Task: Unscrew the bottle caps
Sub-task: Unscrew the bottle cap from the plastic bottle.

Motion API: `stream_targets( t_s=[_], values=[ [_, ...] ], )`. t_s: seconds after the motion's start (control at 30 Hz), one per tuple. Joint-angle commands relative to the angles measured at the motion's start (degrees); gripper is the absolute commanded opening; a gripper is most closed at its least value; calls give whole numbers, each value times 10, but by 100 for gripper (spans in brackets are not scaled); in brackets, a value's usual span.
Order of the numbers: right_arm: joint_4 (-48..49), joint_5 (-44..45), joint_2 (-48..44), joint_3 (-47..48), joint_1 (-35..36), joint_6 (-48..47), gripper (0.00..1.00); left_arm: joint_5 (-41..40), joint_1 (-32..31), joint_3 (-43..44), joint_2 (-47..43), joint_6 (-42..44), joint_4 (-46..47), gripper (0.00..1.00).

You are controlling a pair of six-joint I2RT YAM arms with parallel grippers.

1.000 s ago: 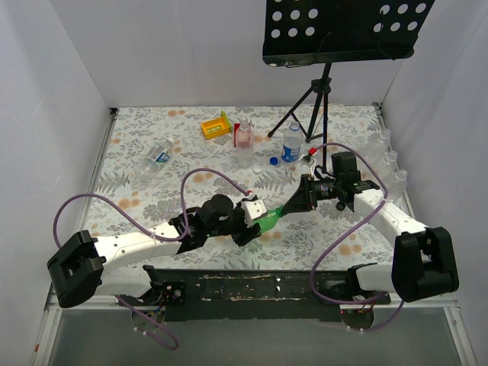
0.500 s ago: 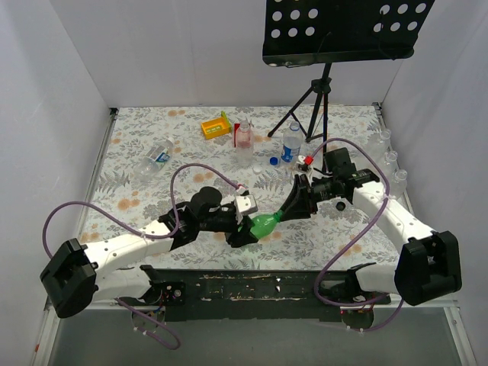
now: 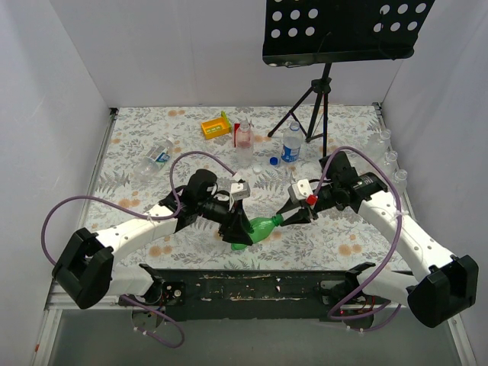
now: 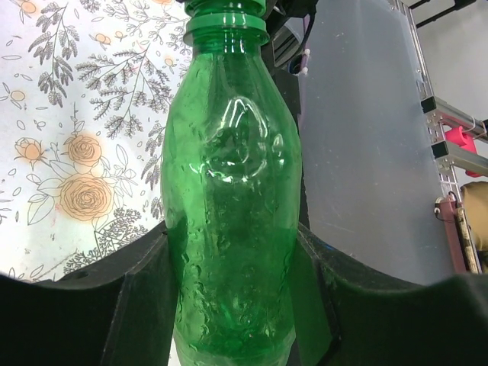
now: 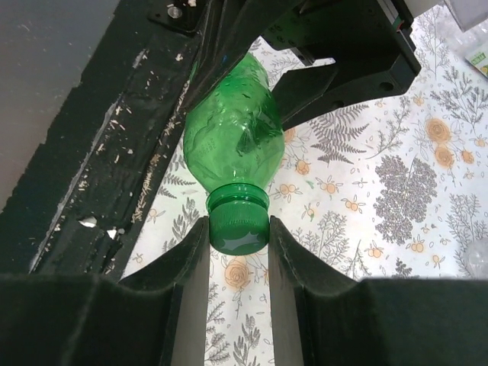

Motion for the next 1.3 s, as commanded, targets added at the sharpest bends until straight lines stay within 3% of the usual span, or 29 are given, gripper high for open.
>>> stream_targets(
  t_s=[0.0,0.2,0.3,0.37,0.47,0.6,1.0,1.27],
  values=[
    [23,93,-5,-12,-8,-7,5,60,4,33,-2,33,-37,6],
    [52,87,-12,-23,-9,48,14,-19,3,22,-3,55,-48,6],
    [82,78,-11,-23,-10,109,32,-54,1,12,-12,60,-51,6],
    [107,72,-12,-24,-13,168,50,-78,-4,7,-19,65,-54,6],
    [140,72,-8,-24,-19,234,65,-103,-10,1,-24,73,-62,6],
    [150,61,-9,-24,-27,276,76,-129,-17,-4,-29,75,-63,6],
    [142,42,-14,-23,-73,383,81,-233,-39,-32,-85,76,-34,7],
    [181,-35,6,-48,-121,507,80,-421,-117,-64,-112,85,27,6]
  ],
)
